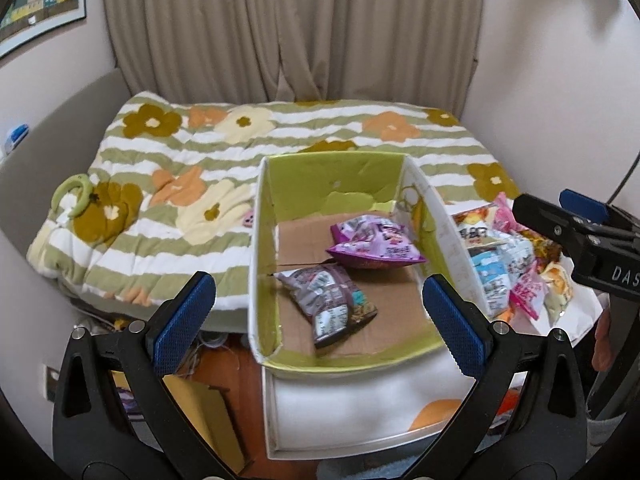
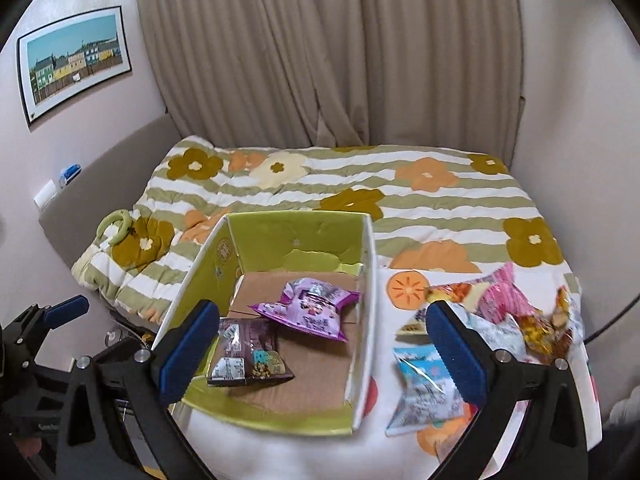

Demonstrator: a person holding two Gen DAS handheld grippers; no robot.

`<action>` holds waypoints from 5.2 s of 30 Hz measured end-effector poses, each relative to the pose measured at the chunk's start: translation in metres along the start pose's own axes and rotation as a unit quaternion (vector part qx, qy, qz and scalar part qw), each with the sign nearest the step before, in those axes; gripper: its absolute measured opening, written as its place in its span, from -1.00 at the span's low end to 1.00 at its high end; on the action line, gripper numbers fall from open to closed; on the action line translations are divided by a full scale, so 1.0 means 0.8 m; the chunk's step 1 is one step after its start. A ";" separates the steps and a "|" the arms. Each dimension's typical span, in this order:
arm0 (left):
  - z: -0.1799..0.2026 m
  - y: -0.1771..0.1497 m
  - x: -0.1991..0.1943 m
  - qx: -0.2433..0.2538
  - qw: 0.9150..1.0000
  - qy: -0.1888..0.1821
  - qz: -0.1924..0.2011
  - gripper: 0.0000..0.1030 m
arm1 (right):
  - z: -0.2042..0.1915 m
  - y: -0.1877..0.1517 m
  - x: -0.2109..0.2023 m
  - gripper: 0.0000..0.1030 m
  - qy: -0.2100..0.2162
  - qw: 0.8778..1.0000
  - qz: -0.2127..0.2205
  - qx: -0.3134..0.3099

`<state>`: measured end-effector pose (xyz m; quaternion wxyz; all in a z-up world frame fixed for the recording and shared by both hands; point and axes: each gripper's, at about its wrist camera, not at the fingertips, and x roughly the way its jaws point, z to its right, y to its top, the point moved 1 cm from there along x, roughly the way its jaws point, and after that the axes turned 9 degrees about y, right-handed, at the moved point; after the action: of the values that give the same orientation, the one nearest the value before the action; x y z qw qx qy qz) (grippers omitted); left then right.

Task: Organize snacks
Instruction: 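Lower the purple cartoon bag into the box and open the right gripper, then grasp the pink-wrapped cake with the left gripper while the right grasps the orange chiffon cake packet, then carry the pink cake into the box and open the left gripper, then lower the orange chiffon cake packet into the box and open the right gripper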

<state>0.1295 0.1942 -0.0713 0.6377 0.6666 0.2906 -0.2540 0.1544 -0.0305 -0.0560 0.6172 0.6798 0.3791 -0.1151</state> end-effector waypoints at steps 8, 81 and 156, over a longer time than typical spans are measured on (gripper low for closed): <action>0.070 -0.010 -0.021 0.015 0.999 -0.032 0.002 0.99 | 0.047 -0.032 -0.065 1.00 -0.021 0.999 0.025 0.017; 0.396 -0.209 0.165 -0.091 0.974 0.004 -0.208 0.35 | 0.404 -0.209 0.042 0.17 -0.028 0.984 -0.166 -0.051; -0.039 0.014 0.171 -0.057 0.990 -0.044 -0.122 0.99 | 0.004 -0.024 0.125 0.16 0.048 0.992 -0.118 -0.011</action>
<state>0.2323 0.2339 -0.1590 0.6511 0.5772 0.3548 -0.3422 0.2114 0.0029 -0.1335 0.5880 0.6283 0.4867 -0.1503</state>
